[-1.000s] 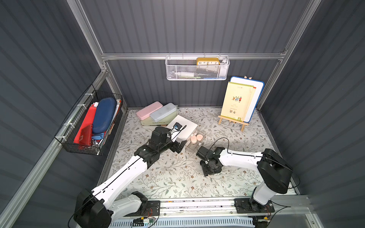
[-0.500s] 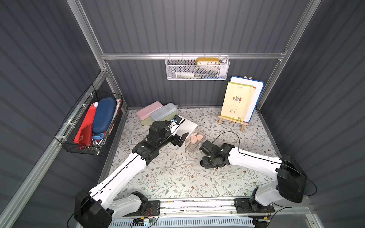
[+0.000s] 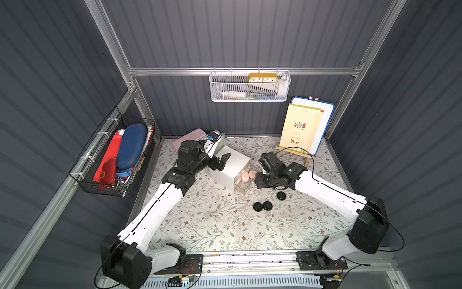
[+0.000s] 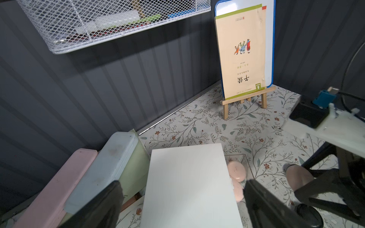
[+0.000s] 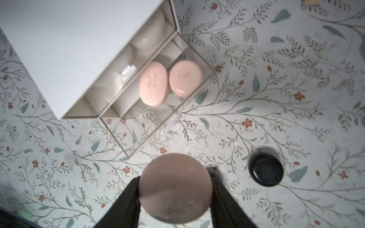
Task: Put the bluetooth earphones in the drawer according to color
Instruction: Place the bluetooth earphone in the drawer.
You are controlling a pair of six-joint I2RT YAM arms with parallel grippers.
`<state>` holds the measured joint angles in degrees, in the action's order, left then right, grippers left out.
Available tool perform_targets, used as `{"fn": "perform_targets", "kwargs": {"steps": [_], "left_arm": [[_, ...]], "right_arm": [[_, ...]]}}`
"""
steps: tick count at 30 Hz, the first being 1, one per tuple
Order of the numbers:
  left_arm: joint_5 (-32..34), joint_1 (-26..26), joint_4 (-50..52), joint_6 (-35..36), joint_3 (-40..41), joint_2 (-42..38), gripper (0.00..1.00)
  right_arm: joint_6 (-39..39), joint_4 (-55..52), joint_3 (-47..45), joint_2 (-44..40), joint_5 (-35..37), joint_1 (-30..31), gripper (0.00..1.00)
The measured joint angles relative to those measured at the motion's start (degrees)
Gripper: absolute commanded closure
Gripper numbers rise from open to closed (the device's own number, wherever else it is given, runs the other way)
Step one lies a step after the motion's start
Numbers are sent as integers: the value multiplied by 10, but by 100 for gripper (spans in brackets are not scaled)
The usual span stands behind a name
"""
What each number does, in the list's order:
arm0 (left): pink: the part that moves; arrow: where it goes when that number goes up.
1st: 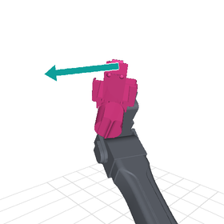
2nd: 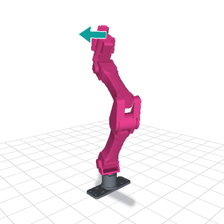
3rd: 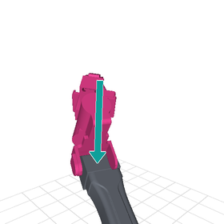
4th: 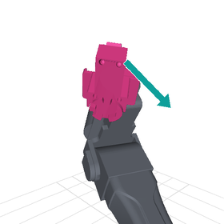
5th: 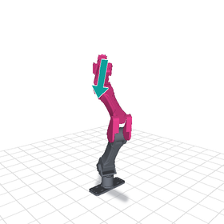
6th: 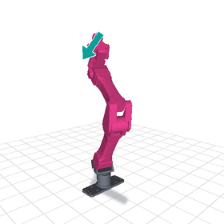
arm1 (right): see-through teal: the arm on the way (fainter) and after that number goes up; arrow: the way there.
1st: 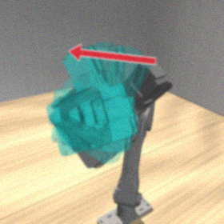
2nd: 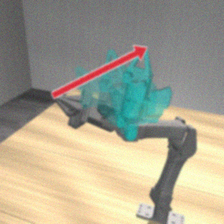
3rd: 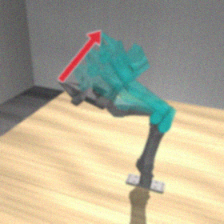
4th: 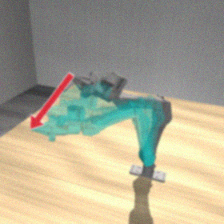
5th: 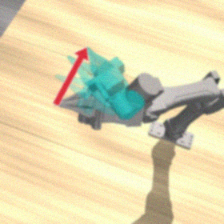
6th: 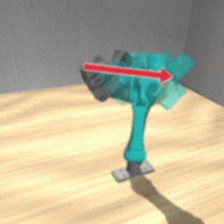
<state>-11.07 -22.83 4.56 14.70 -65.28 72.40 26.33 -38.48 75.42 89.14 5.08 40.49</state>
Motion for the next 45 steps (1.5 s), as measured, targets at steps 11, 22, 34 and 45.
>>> {"fn": "perform_targets", "kwargs": {"steps": [11, 22, 34, 45], "left_arm": [[-30, 31, -33, 3, 14, 24, 1], [-44, 60, -52, -2, 26, 51, 1], [-44, 60, -63, -3, 29, 51, 1], [-43, 60, -63, -2, 32, 51, 1]], "right_arm": [[-16, 31, 45, 82, -43, 0, 100], [-18, 37, 83, 117, -57, -3, 100], [-16, 47, 85, 161, -79, -7, 100], [-15, 56, 90, 165, -84, -7, 88]]}}
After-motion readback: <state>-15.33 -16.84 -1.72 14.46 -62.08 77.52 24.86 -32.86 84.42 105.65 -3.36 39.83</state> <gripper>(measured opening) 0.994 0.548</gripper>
